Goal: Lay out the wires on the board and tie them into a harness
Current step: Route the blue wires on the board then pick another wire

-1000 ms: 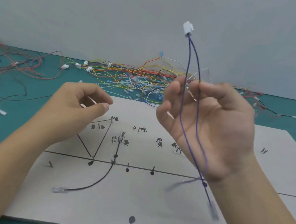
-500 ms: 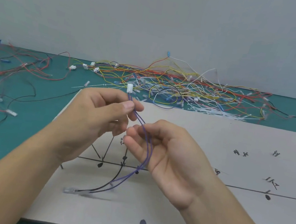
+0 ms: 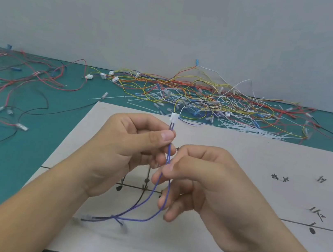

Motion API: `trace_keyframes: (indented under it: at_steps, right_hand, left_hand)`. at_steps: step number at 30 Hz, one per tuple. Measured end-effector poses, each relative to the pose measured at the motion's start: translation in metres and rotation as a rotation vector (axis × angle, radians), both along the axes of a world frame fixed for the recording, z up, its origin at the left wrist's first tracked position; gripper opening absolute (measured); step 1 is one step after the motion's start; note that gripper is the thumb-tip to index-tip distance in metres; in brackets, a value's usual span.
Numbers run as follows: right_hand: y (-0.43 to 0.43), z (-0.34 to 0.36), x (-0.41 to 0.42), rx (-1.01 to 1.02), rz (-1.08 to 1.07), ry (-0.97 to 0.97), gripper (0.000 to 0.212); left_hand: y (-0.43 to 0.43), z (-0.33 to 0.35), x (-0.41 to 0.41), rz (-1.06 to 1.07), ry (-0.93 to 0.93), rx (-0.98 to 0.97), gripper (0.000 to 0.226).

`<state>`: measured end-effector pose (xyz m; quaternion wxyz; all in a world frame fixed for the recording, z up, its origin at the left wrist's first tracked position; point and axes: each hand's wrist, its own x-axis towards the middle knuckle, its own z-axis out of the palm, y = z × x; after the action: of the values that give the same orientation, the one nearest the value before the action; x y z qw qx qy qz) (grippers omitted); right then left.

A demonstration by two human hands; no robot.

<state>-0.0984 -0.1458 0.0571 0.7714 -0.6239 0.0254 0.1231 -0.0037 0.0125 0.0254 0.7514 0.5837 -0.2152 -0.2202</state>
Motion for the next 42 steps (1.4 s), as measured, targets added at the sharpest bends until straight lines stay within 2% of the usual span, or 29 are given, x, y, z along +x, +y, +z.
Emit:
trace_keyframes:
  at_steps: [3,6,10,14,17,21,26,28,32,35,39,41,42]
  right_hand:
    - [-0.005,0.002,0.000,-0.016,0.051,0.011,0.004]
    - [-0.010,0.006,0.000,-0.132,0.053,0.019,0.006]
    - [-0.020,0.006,0.004,-0.272,-0.132,-0.028,0.012]
    - [-0.021,0.008,0.007,-0.196,-0.210,-0.187,0.012]
    - [-0.020,0.005,0.006,-0.217,-0.239,-0.251,0.011]
    - [-0.029,0.003,0.007,-0.183,-0.166,-0.211,0.011]
    - [-0.041,0.006,0.011,-0.016,-0.027,-0.112,0.011]
    - [-0.044,0.009,0.014,-0.018,-0.023,-0.092,0.015]
    - [-0.046,0.011,0.031,-0.099,0.006,-0.062,0.007]
    - [-0.050,0.009,0.052,-0.168,-0.014,-0.010,0.007]
    - [-0.046,0.002,0.084,-0.210,-0.003,0.056,0.006]
    - [-0.037,-0.004,0.098,-0.231,0.012,0.063,0.005]
    - [-0.033,-0.007,0.105,-0.255,0.015,0.058,0.005]
  left_hand:
    - [-0.001,0.002,-0.003,-0.018,-0.002,-0.018,0.011]
    - [-0.002,0.005,-0.006,0.022,-0.027,0.027,0.008]
    - [-0.004,0.009,-0.010,0.039,-0.036,0.083,0.009]
    - [-0.005,0.011,-0.016,-0.013,-0.052,0.115,0.013]
    - [-0.007,0.012,-0.025,-0.060,-0.052,0.174,0.018]
    - [-0.005,0.022,-0.029,-0.163,-0.008,0.192,0.010]
    - [-0.003,0.026,-0.055,-0.225,0.123,0.060,0.011]
    - [-0.001,0.020,-0.074,-0.205,0.193,0.014,0.014]
    - [0.005,0.006,-0.095,-0.065,0.335,-0.022,0.009]
    - [0.015,0.000,-0.102,0.008,0.372,0.032,0.024]
    - [0.020,-0.006,-0.105,0.128,0.349,0.070,0.014]
    - [0.023,-0.013,-0.102,0.193,0.254,0.158,0.002]
    - [0.026,-0.017,-0.100,0.230,0.193,0.231,0.011]
